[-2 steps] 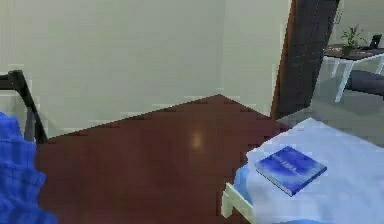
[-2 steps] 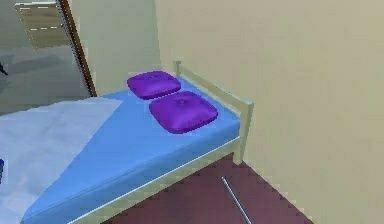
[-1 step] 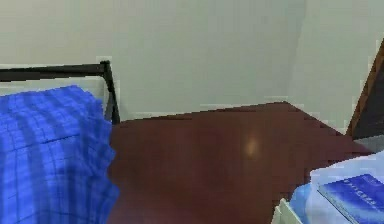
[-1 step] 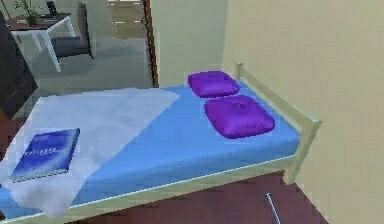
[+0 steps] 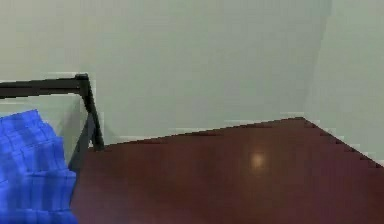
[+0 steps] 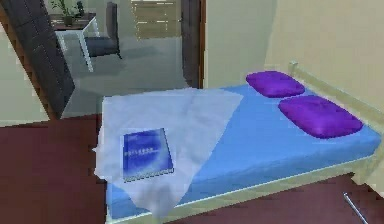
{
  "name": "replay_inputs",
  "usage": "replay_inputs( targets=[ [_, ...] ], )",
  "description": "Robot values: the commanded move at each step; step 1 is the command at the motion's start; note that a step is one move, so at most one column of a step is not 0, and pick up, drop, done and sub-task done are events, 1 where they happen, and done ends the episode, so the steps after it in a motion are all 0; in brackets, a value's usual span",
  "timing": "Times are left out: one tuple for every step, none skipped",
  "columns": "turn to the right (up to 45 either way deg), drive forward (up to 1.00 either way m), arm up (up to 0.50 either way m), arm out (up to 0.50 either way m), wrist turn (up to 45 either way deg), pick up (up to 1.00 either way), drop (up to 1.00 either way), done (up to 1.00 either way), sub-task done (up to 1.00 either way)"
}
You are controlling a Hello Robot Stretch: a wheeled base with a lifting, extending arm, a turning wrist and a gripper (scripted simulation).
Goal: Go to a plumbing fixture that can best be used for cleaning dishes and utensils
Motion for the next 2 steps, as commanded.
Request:
replay_inputs(
  targets=[
    [15.0, 0.00, 0.00, 0.00, 0.0, 0.00, 0.00, 0.00, 0.00],
    [0.0, 0.45, 0.00, 0.00, 0.0, 0.00, 0.00, 0.00, 0.00]
  ],
)
